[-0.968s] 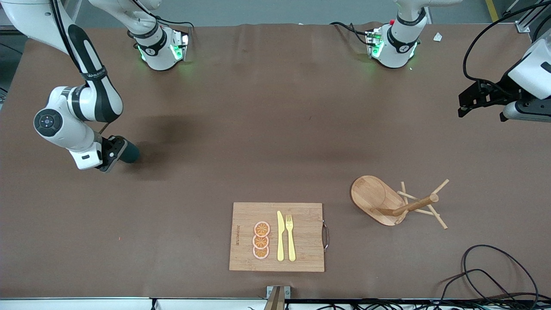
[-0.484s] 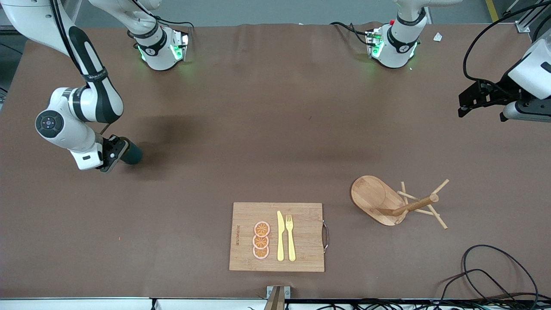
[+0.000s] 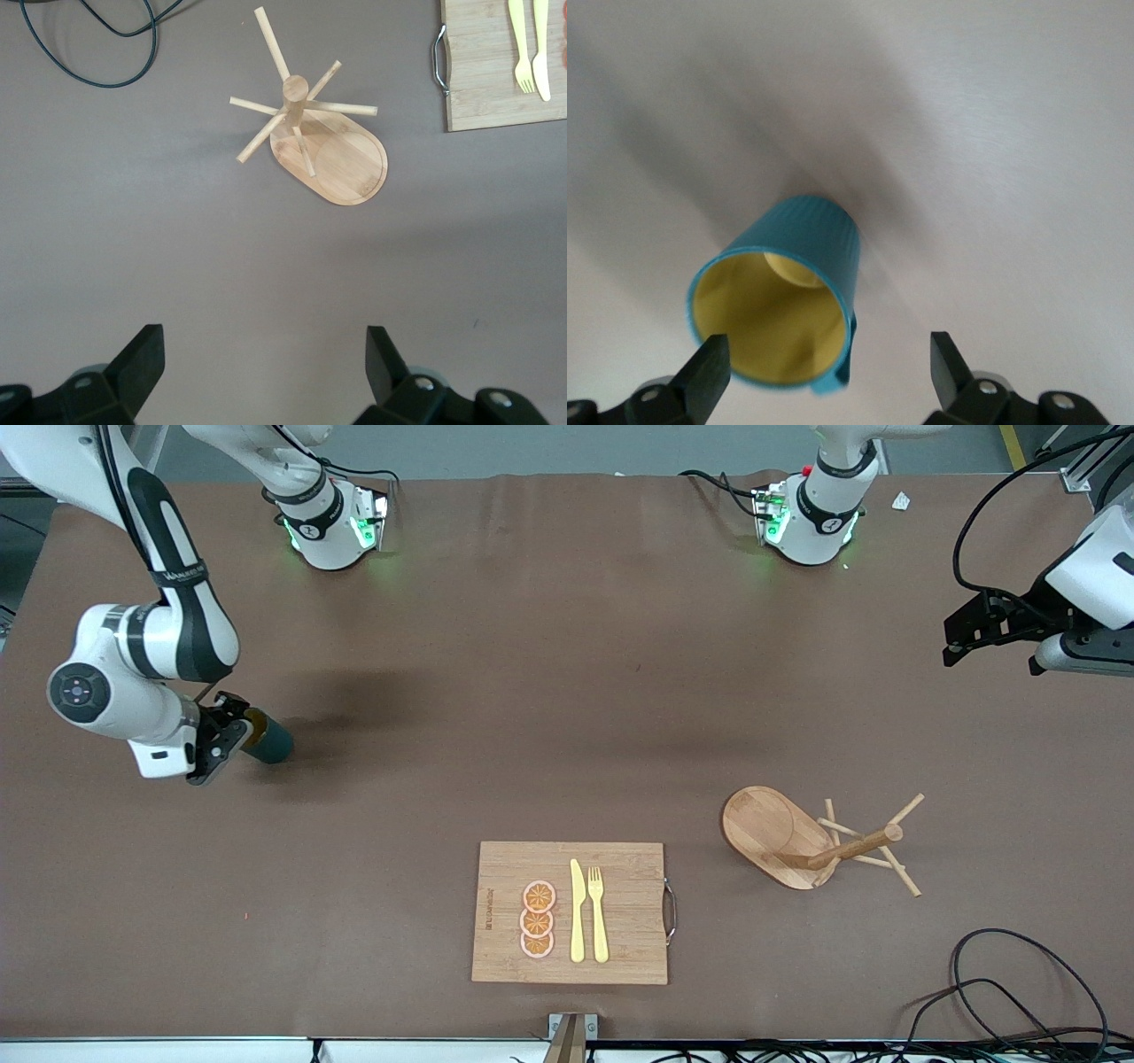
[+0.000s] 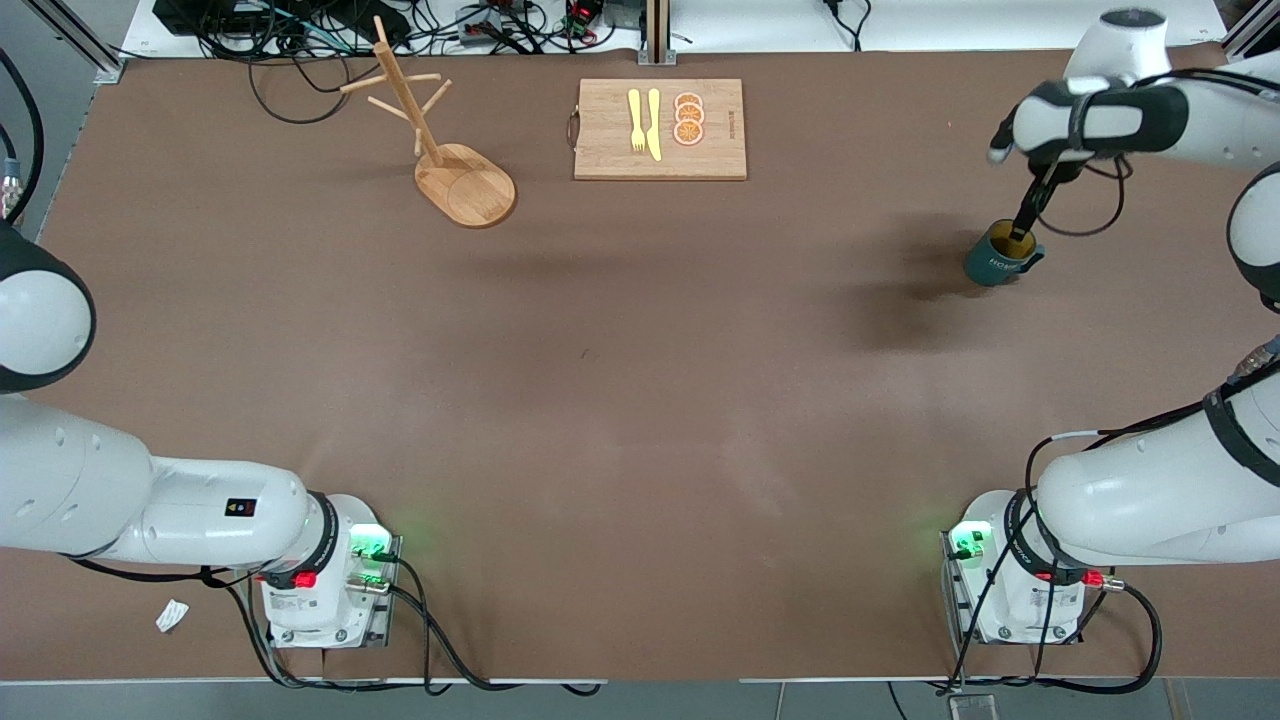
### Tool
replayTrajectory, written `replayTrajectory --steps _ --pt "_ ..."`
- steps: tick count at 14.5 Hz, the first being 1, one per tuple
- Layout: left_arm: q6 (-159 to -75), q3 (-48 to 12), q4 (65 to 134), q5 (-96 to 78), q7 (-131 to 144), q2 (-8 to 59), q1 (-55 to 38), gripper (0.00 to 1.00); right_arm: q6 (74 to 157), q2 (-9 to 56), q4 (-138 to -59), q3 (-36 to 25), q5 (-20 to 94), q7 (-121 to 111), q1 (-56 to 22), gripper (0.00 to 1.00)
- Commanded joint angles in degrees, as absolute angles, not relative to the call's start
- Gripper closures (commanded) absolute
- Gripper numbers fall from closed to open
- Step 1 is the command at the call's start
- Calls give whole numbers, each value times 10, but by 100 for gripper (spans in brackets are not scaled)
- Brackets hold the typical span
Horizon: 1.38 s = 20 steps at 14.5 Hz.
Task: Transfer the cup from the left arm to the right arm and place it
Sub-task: 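Open the right gripper and lift it off the mug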
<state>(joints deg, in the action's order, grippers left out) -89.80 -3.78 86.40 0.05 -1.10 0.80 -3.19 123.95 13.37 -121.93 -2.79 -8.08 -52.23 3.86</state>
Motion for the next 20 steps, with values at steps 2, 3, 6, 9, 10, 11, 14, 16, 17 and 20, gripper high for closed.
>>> replayTrajectory --steps 2,3,6,9,10,11,14,16,17,20 --pt "-898 -38 859 11 -11 8 -34 0 1118 91 -1159 -21 -39 -394 23 0" --pt "-898 -38 859 11 -11 8 -34 0 1094 78 -1146 -20 -33 -358 18 0" --pt "-898 -38 859 11 -11 8 -33 0 1030 36 -1112 -20 -32 -201 -19 0" --pt "-898 -38 859 11 -11 8 -33 0 945 30 -1040 -20 -30 -102 -32 0" --pt "-898 -38 858 11 -11 8 -33 0 924 30 -1017 -22 -23 -98 -29 0" --pt "-898 -38 859 11 -14 8 -33 0 906 30 -997 -26 -12 -98 -25 0" --pt "-899 -38 858 11 -14 8 -33 0 866 32 -942 -28 14 -71 8 0" --pt "-899 -38 858 11 -13 8 -33 0 836 33 -906 -29 17 -58 17 0" --pt "-899 -38 858 11 -13 8 -33 0 827 34 -894 -29 14 -57 19 0" --pt "-899 -38 858 11 -13 8 -33 0 825 64 -843 -29 11 -62 40 0"
